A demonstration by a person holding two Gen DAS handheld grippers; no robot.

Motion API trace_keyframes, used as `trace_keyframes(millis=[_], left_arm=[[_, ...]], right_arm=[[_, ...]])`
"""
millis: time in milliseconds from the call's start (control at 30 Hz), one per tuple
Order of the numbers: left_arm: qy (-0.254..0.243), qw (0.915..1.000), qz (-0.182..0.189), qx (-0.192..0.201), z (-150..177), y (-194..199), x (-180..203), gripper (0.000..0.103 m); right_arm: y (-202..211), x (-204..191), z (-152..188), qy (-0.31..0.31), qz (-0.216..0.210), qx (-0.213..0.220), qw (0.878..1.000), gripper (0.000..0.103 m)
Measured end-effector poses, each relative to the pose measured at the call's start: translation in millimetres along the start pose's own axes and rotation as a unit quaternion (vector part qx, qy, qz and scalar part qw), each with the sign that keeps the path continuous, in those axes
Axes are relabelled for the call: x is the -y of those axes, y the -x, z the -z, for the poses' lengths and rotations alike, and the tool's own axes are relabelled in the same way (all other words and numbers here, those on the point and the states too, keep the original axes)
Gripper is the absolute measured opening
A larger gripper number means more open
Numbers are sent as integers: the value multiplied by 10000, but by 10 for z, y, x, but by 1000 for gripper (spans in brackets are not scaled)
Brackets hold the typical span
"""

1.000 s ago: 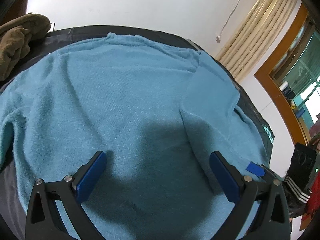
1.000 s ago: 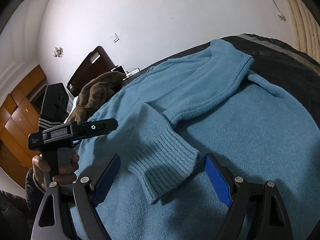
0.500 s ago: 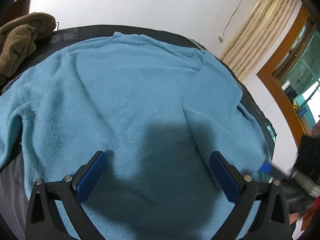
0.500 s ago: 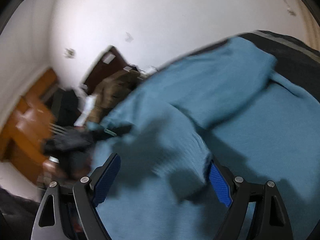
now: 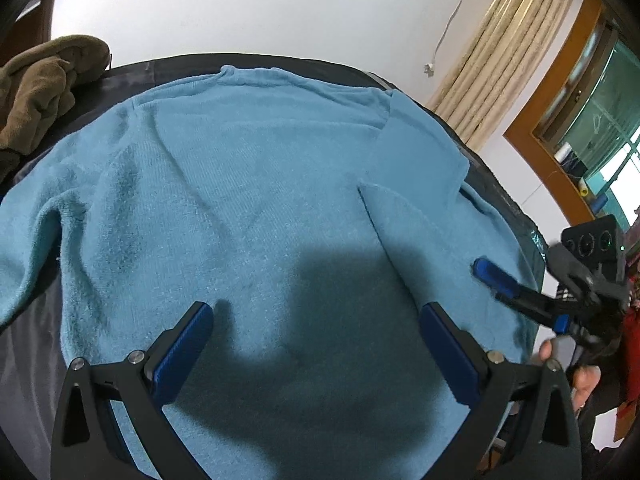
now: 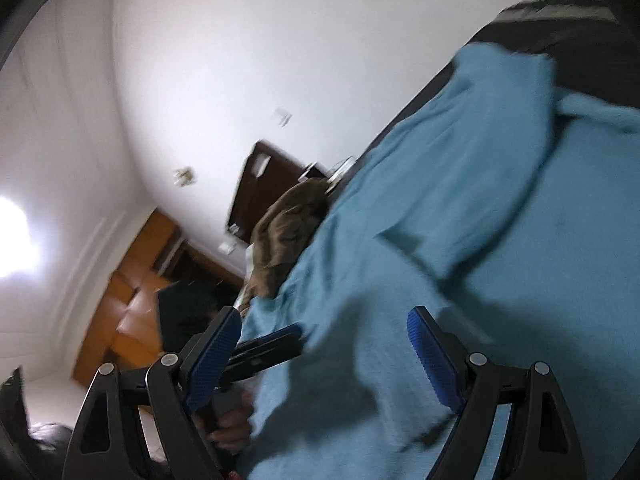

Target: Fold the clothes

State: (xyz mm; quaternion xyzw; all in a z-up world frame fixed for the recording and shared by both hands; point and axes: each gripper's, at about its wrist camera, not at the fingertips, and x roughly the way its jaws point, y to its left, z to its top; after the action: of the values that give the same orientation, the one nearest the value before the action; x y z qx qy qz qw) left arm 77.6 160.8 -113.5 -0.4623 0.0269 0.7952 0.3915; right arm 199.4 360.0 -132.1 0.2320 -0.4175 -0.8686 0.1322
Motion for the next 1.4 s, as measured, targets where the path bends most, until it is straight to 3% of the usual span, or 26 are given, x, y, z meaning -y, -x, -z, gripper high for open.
trace_keyframes(millis=[67,133,200,300,367,400,467,500,667,733,833,1000,1100,1167,1200,1267,1333,1367,1400], left_arm=[[-22,10000,-64,22,4,5,-3,103],[-57,9999,-93,18,19,6,1,103],[-105,9999,-128,2,44,11,0,103],[-121,9996,-261,-3,93,35,-37,103],[-108,9995,-307,-6,145,76,-88,103],[-93,9994,-327,-11,171,98,-114,103],[-78,9994,-329,3,212,150,-154,103],[-76,9995,-303,17,228,177,-165,103],[-147,9999,21,70,279,267,-119,103],[-337,9994,88,73,312,266,-23,103],[-695,9976,-13,69,367,238,140,103],[-981,9950,-168,101,423,228,276,103],[-965,9951,-195,83,425,212,283,103],[-924,9954,-237,46,427,188,268,103],[-891,9957,-269,21,434,172,251,103],[-818,9962,-286,-9,447,166,213,103],[-769,9968,-236,5,459,184,193,103],[-749,9970,-204,18,458,190,196,103],[-729,9972,-158,24,455,190,199,103]], right_arm=[[98,21,-35,38,566,284,9980,87],[109,57,-64,-42,929,292,9952,87],[61,31,-63,-64,928,149,9956,87],[-182,-132,-17,117,1304,-403,9906,87],[-302,-239,13,34,764,-636,9950,88],[-338,-261,26,-219,74,-773,9967,88],[-403,-326,18,-666,-1349,-931,9842,88],[-402,-370,4,-705,-1699,-900,9788,88],[-182,-368,-44,-140,-770,-229,9967,88],[-134,-195,-15,-460,-631,-144,9968,88],[-165,-132,17,-575,-94,-117,9982,88],[-180,-320,-7,93,1189,30,9929,88],[-275,-242,30,-140,1480,-322,9884,88],[-325,-257,60,-272,1167,-517,9914,88],[-349,-274,52,-339,816,-640,9940,88],[-406,-351,54,-562,-286,-874,9942,88],[-414,-444,29,-760,-1447,-974,9817,88],[-374,-500,1,-679,-1569,-854,9816,88],[-317,-542,-24,-472,-1389,-696,9867,88]])
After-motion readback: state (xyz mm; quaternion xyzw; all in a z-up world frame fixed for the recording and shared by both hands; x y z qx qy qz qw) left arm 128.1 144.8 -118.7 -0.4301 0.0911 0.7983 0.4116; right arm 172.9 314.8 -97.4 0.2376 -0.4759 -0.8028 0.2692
